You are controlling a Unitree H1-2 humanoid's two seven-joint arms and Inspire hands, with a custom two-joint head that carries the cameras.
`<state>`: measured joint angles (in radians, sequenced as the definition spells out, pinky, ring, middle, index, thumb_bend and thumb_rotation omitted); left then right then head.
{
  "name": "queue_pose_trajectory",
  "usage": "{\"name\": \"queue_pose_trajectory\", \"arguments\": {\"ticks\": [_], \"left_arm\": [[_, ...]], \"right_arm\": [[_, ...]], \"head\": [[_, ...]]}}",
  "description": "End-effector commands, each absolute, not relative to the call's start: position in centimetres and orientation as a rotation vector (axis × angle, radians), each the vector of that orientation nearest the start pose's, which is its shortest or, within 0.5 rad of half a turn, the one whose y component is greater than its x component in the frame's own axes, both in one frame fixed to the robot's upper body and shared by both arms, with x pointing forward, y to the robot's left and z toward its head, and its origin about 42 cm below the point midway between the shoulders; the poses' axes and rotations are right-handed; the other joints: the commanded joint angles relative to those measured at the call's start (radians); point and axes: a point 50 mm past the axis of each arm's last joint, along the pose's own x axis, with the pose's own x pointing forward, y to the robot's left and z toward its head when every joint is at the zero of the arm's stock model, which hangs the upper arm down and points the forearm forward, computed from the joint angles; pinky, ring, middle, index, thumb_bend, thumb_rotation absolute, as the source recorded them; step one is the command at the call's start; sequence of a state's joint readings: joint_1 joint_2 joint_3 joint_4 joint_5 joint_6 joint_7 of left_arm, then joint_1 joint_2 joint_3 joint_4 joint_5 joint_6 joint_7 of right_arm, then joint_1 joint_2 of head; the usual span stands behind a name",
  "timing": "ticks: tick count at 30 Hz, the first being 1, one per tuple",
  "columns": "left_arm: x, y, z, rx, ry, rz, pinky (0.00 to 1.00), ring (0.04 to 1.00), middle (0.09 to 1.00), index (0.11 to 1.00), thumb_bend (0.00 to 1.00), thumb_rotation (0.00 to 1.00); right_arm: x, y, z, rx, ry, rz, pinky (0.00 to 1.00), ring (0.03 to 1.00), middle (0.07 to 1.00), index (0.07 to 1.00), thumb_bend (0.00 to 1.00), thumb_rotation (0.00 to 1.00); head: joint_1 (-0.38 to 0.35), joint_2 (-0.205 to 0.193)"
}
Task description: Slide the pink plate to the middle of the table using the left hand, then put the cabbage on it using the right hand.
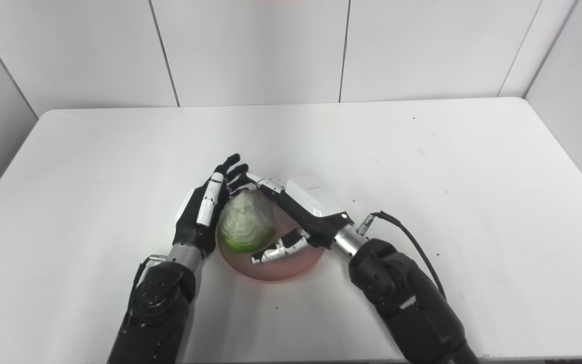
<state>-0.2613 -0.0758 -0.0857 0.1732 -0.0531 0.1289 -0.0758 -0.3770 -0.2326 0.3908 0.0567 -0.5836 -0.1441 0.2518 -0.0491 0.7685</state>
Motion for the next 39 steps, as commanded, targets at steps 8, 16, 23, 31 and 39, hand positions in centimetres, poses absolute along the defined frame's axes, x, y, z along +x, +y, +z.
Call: {"name": "queue_pose_trajectory", "arguments": {"ticks": [8, 16, 23, 31, 39], "left_arm": [[35.7, 12.9, 11.4, -0.099, 0.103, -0.26, 0.83, 0.851, 0.872, 0.873, 0.45, 1.0], [35.9, 13.2, 11.3, -0.117, 0.108, -0.261, 0.84, 0.859, 0.876, 0.874, 0.43, 1.0], [35.9, 13.9, 11.0, -0.139, 0.088, -0.25, 0.86, 0.874, 0.88, 0.872, 0.42, 1.0], [35.0, 14.9, 11.1, -0.126, 0.017, -0.205, 0.88, 0.892, 0.903, 0.898, 0.44, 1.0], [33.3, 15.8, 10.8, -0.084, -0.023, -0.186, 0.92, 0.923, 0.94, 0.938, 0.46, 1.0]], "right_arm": [[37.2, -14.4, 20.9, -0.98, -0.483, 0.586, 0.87, 0.981, 1.0, 1.0, 1.0, 0.5], [36.7, -15.9, 24.0, -0.974, -0.548, 0.521, 0.82, 0.969, 1.0, 1.0, 1.0, 0.53], [36.0, -18.5, 26.4, -0.743, -0.555, 0.307, 0.9, 0.993, 1.0, 1.0, 1.0, 0.63], [35.0, -20.4, 22.4, -0.408, -0.317, 0.109, 0.94, 0.984, 1.0, 1.0, 1.0, 0.94], [32.0, -19.9, 16.2, -0.192, -0.183, 0.12, 0.96, 0.994, 1.0, 1.0, 0.84, 1.0]], "head": [[-0.001, 0.0], [-0.013, -0.009], [-0.026, -0.027], [-0.026, -0.041], [-0.011, -0.046]]}}
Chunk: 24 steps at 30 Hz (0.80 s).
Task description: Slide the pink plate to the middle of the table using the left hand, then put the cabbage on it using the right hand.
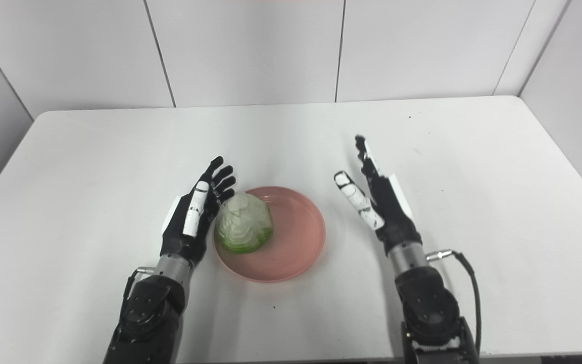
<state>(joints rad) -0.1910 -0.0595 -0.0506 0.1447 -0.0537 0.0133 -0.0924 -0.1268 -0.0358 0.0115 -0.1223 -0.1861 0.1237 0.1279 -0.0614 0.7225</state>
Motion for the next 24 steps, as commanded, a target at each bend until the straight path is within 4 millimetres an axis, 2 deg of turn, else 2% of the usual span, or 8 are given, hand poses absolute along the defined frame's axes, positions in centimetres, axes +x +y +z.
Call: {"name": "queue_pose_trajectory", "arguments": {"ticks": [1, 2, 4, 5, 8, 11, 17, 24], "left_arm": [[32.9, 15.9, 10.7, -0.077, -0.027, -0.181, 0.92, 0.925, 0.942, 0.94, 0.46, 1.0], [32.7, 16.0, 10.6, -0.073, -0.028, -0.178, 0.92, 0.925, 0.942, 0.94, 0.46, 1.0], [32.0, 16.2, 10.4, -0.077, -0.019, -0.171, 0.93, 0.931, 0.947, 0.947, 0.47, 1.0], [31.7, 16.3, 10.3, -0.082, -0.014, -0.165, 0.93, 0.931, 0.947, 0.948, 0.47, 1.0], [31.0, 16.5, 10.1, -0.094, -0.005, -0.155, 0.93, 0.935, 0.948, 0.949, 0.47, 1.0], [30.9, 16.6, 10.0, -0.095, -0.001, -0.153, 0.93, 0.935, 0.949, 0.95, 0.47, 1.0], [31.1, 16.8, 9.7, -0.085, 0.004, -0.159, 0.93, 0.931, 0.949, 0.949, 0.47, 1.0], [31.5, 16.8, 9.4, -0.082, 0.012, -0.17, 0.93, 0.929, 0.948, 0.947, 0.46, 1.0]], "right_arm": [[31.6, -19.7, 15.3, -0.164, -0.17, 0.118, 0.96, 0.992, 1.0, 1.0, 0.83, 1.0], [31.4, -19.6, 14.8, -0.149, -0.164, 0.119, 0.97, 0.993, 1.0, 1.0, 0.8, 1.0], [31.2, -19.4, 13.9, -0.08, -0.14, 0.12, 1.0, 0.999, 1.0, 1.0, 0.67, 1.0], [31.1, -19.4, 13.5, -0.06, -0.13, 0.118, 1.0, 0.999, 1.0, 1.0, 0.67, 1.0], [30.9, -19.3, 12.9, -0.046, -0.122, 0.121, 1.0, 0.992, 1.0, 1.0, 0.55, 1.0], [30.9, -19.2, 12.6, -0.038, -0.124, 0.125, 1.0, 0.99, 1.0, 1.0, 0.48, 1.0], [31.1, -19.4, 12.4, -0.033, -0.125, 0.14, 0.99, 0.98, 0.992, 1.0, 0.4, 1.0], [31.3, -19.5, 12.0, -0.034, -0.126, 0.144, 0.98, 0.97, 0.978, 0.993, 0.4, 1.0]], "head": [[0.004, 0.0], [0.005, -0.001], [0.009, -0.001], [0.016, -0.002], [0.018, -0.003], [0.02, -0.005], [0.025, -0.008], [0.02, -0.005]]}}
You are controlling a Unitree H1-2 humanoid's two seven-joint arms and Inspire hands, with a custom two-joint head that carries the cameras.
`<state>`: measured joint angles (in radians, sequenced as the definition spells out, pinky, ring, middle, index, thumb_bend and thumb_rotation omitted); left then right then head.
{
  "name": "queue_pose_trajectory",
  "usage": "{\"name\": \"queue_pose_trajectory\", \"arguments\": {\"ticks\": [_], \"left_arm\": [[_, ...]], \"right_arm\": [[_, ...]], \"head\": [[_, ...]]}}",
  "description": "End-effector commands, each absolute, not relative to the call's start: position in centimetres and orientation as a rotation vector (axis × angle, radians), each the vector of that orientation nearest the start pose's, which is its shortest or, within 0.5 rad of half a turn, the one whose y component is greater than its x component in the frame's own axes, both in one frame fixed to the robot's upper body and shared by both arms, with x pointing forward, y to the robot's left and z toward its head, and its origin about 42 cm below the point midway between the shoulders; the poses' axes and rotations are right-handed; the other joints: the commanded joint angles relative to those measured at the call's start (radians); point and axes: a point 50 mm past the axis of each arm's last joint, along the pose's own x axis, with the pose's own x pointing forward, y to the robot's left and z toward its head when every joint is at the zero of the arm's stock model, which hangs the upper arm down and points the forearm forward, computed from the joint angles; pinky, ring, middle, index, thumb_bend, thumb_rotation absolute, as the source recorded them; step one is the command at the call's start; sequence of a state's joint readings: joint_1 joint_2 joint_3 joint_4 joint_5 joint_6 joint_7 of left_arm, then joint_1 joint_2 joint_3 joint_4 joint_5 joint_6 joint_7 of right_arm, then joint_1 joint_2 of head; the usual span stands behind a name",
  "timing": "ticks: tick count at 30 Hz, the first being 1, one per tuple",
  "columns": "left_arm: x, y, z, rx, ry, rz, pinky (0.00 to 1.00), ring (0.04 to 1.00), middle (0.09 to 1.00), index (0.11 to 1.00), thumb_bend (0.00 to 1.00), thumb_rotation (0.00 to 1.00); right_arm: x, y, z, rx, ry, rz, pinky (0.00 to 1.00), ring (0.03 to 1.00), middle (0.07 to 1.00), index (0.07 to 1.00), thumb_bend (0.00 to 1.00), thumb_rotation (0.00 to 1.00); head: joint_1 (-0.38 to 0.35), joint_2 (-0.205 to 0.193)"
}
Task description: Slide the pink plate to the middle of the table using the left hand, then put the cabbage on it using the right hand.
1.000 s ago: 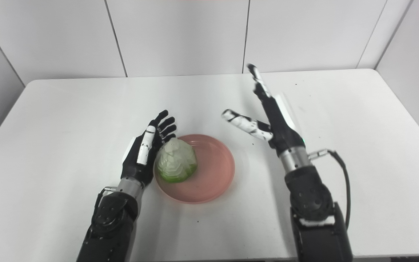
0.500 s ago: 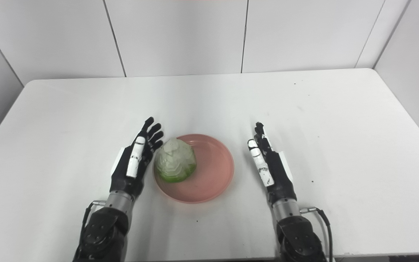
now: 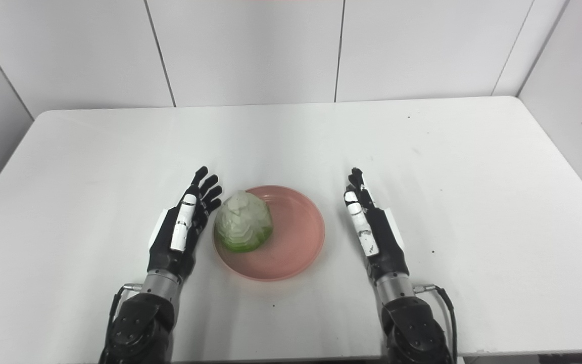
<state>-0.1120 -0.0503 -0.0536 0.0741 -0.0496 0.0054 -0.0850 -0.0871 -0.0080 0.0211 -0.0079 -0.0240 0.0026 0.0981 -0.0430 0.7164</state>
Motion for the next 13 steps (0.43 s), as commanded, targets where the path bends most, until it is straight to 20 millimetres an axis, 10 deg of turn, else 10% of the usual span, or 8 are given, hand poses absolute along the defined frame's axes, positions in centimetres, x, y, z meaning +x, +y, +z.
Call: {"name": "queue_pose_trajectory", "arguments": {"ticks": [1, 13], "left_arm": [[31.6, 16.7, 9.41, -0.081, 0.013, -0.171, 0.93, 0.928, 0.947, 0.947, 0.46, 1.0], [31.79, 16.61, 9.08, -0.07, 0.011, -0.179, 0.9, 0.916, 0.934, 0.934, 0.44, 1.0]], "right_arm": [[31.28, -19.54, 11.97, -0.036, -0.127, 0.144, 0.98, 0.969, 0.976, 0.992, 0.4, 1.0], [31.13, -19.6, 11.74, -0.054, -0.107, 0.15, 0.99, 0.981, 0.983, 0.995, 0.42, 1.0]], "head": [[0.002, 0.002], [0.011, 0.014]]}}
